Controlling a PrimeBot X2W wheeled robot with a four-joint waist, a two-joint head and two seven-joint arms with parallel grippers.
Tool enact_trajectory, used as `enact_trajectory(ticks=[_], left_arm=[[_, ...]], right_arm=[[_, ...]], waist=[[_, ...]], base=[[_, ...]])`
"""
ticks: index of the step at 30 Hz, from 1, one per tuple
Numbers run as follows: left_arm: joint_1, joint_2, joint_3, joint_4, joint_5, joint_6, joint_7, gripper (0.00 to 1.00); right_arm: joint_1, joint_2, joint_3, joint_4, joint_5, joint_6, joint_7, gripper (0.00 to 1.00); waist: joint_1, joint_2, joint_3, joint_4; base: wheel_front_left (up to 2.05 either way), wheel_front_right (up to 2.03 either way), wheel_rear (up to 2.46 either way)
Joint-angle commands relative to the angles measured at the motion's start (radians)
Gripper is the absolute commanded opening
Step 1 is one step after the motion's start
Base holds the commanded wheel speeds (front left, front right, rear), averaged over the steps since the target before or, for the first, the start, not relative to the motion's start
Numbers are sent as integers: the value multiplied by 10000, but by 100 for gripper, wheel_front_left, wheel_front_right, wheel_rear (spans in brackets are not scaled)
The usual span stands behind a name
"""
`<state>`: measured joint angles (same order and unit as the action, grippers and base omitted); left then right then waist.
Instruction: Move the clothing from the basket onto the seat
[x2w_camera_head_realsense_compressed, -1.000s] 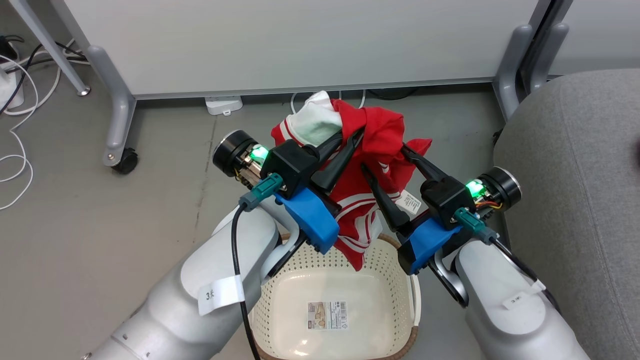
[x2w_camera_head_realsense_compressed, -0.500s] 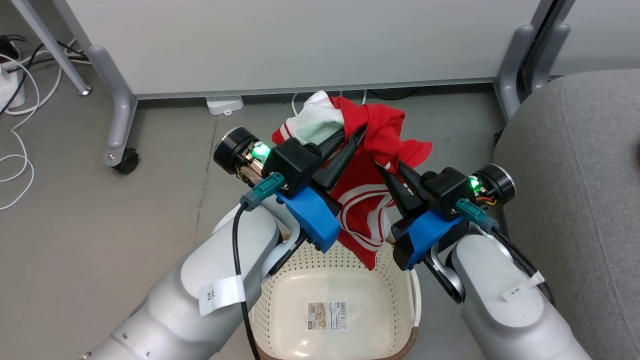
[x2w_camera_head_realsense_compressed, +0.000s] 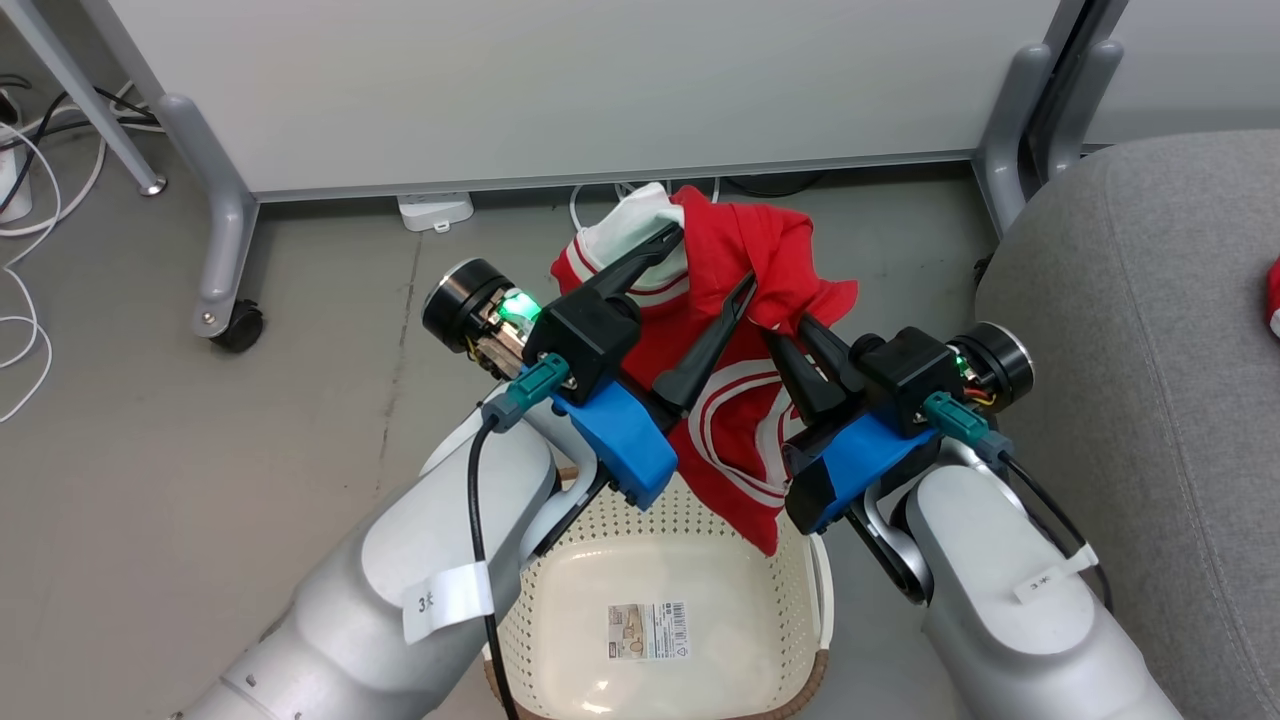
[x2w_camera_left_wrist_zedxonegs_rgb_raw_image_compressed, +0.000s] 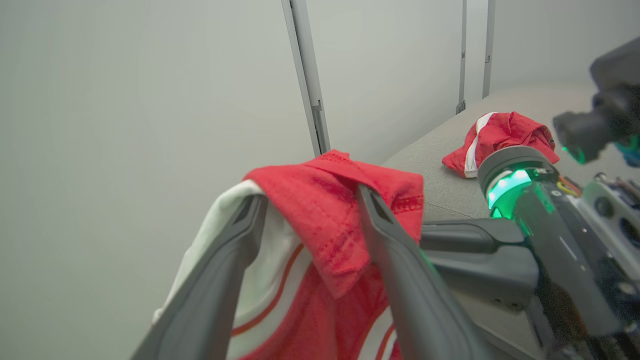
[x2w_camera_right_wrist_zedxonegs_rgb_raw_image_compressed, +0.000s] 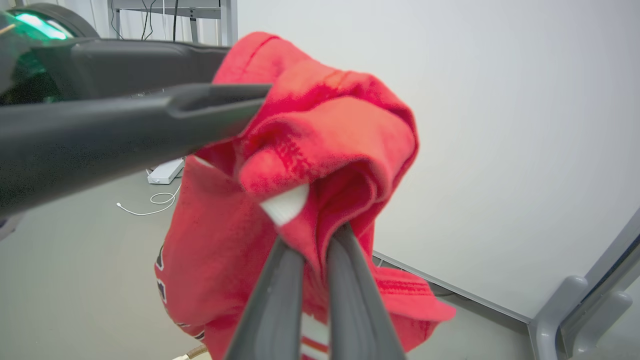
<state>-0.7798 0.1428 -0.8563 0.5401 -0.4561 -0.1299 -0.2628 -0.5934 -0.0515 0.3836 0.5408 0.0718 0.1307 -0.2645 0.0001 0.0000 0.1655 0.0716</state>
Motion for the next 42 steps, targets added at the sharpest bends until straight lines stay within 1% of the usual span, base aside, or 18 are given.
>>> enact_trajectory(ticks=[1,7,12,20,29,30,37,42], left_arm=[[110,-16,47,-30,56,-11,-29,100],[266,48,116,-70,185,-11,-28,100],[436,151,251,-187,297,-11,-28,100],[692,315,411,-545,580,-11,-28,100],[785,446,422,-894,826,-11,-28,100],[785,446,422,-894,826,-11,-28,100],[792,508,183,-964,885,-11,-28,100],[818,501,109,-963,912,-11,-28,100]], right_arm=[[86,17,-47,-82,50,1,1,0],[271,19,-377,-323,133,1,1,0],[383,18,-678,-601,86,1,1,0],[499,15,-1325,-1100,-52,1,0,0],[763,17,-2244,-1889,-13,1,1,0],[763,17,-2244,-1889,-13,1,1,0],[1186,17,-2936,-2594,-45,1,0,0],[1551,17,-3359,-2967,30,1,0,0]], waist=[[-1,0,11,-9],[-1,0,16,-120],[-1,0,116,-428],[-1,0,471,-1295],[-1,0,977,-2476],[-1,0,977,-2476],[-1,0,1191,-3253],[-1,0,1279,-3671]], base=[[0,0,0],[0,0,0],[0,0,0],[0,0,0],[0,0,0],[0,0,0],[0,0,0],[0,0,0]])
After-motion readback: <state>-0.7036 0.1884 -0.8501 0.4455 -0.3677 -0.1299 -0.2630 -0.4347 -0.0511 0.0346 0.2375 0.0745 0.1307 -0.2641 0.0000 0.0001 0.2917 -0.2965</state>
